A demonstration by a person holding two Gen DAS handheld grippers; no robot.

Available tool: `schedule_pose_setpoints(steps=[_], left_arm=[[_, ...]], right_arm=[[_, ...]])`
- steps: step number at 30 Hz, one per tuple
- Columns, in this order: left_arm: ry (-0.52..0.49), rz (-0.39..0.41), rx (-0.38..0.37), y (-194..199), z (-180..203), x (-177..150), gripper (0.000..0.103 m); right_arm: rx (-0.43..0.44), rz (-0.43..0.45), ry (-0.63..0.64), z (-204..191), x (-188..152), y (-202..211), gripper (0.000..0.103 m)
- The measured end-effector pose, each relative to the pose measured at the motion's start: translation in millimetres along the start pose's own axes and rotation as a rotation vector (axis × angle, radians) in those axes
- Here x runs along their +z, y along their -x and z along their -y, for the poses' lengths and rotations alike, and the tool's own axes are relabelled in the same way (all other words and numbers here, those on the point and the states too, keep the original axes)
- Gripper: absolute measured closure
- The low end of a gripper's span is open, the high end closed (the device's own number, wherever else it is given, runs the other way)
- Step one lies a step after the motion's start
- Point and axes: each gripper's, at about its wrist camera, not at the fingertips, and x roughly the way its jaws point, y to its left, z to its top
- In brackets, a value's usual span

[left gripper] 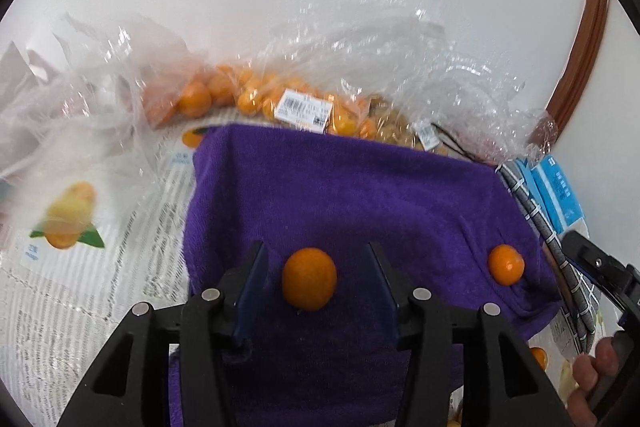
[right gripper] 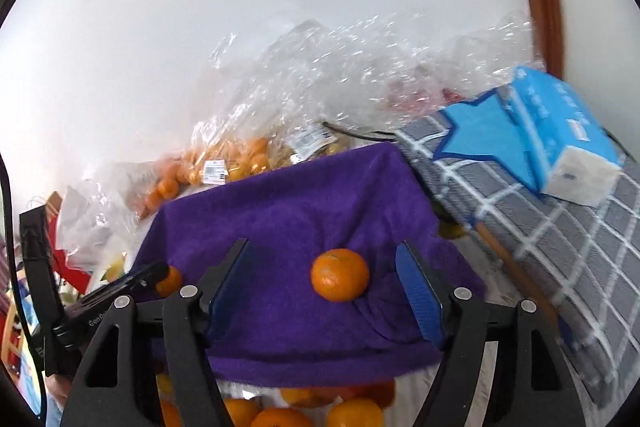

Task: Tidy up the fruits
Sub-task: 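Grasp an orange with the right tool while the left tool grasps a small red fruit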

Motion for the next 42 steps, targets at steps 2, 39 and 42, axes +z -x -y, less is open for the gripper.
schedule_pose_setpoints(steps=[2,39,42], left_arm=[[0.004,0.028,-0.003,7.1,0.1,-0.4,0.056],[-0.020,-0.068,-0.042,94.9,-7.9,-85.7,0.049],[-0.001,-0.105,-0.037,83.9,-8.3,-80.4,0.050]], right_arm=[[-0.051,0.017,0.015,1.5,-3.3,10.0,0.030],[-0.003,-0.131,0.214,-10.4,-130.0,51.8,0.069],[0.006,-0.110,0.191,-3.4,-130.1,58.7,0.069]])
